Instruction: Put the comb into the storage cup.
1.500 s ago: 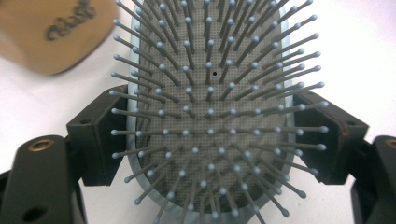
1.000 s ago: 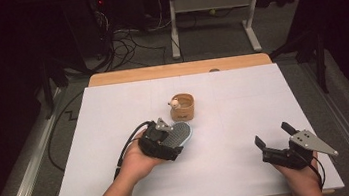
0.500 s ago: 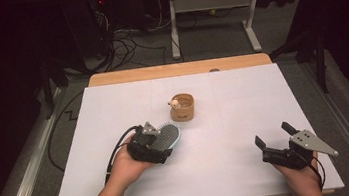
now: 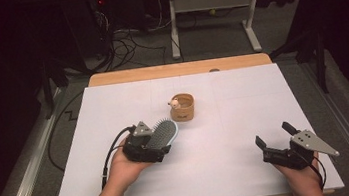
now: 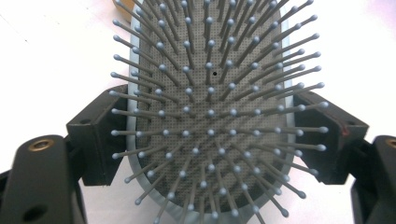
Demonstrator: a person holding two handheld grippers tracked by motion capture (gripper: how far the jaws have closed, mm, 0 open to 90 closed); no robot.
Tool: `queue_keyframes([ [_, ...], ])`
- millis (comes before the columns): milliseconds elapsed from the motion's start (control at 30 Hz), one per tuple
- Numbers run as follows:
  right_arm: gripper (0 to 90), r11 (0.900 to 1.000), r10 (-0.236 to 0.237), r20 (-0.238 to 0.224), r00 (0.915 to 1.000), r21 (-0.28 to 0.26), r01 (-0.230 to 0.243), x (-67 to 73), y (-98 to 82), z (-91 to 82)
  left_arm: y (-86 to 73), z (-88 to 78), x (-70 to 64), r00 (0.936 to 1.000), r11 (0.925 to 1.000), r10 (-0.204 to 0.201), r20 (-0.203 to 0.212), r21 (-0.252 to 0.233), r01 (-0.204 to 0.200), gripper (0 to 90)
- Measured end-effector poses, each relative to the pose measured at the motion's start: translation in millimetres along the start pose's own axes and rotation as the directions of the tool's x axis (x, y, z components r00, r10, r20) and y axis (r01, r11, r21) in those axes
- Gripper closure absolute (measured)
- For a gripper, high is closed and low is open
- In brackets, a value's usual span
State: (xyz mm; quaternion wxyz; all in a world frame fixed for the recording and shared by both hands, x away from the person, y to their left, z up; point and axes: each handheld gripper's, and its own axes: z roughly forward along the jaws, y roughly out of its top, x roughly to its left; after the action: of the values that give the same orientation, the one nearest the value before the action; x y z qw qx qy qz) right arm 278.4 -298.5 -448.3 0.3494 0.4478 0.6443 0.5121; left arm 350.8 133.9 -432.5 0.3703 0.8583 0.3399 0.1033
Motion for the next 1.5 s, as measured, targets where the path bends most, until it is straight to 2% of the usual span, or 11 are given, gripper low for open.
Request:
queue_keyframes([
  [200,0.6,1.0,-0.003,-0.001,1.0,0.002,0.003,1.1,-0.2,0.5,-4.1,-2.0,1.5,0.9999,0.9992,-0.009,-0.012,-0.039,0.009,20.0],
  [433,0.6,1.0,-0.012,-0.007,0.9999,0.015,0.013,3.5,-2.2,3.0,-10.1,-8.6,2.2,0.9996,0.9947,-0.018,-0.02,-0.102,0.016,20.0],
  [667,0.6,1.0,-0.021,-0.011,0.9997,0.016,0.022,6.3,-2.0,3.5,-12.5,-11.8,1.1,0.9997,0.9922,-0.012,-0.021,-0.125,0.009,20.0],
  [1100,0.6,1.0,-0.024,-0.015,0.9996,0.008,0.024,7.0,-0.8,2.2,-17.3,-17.1,-0.1,0.9995,0.9804,-0.011,-0.031,-0.197,0.005,20.0],
  [1267,0.6,1.0,-0.024,-0.017,0.9996,0.007,0.025,7.2,-0.3,1.6,-18.7,-19.1,-0.6,0.9994,0.9724,-0.008,-0.033,-0.233,0.0,20.0],
  [1500,0.6,1.0,-0.026,-0.02,0.9994,0.005,0.026,8.3,-0.1,1.6,-20.0,-20.8,-2.9,0.9994,0.9654,-0.001,-0.033,-0.261,-0.007,20.0],
])
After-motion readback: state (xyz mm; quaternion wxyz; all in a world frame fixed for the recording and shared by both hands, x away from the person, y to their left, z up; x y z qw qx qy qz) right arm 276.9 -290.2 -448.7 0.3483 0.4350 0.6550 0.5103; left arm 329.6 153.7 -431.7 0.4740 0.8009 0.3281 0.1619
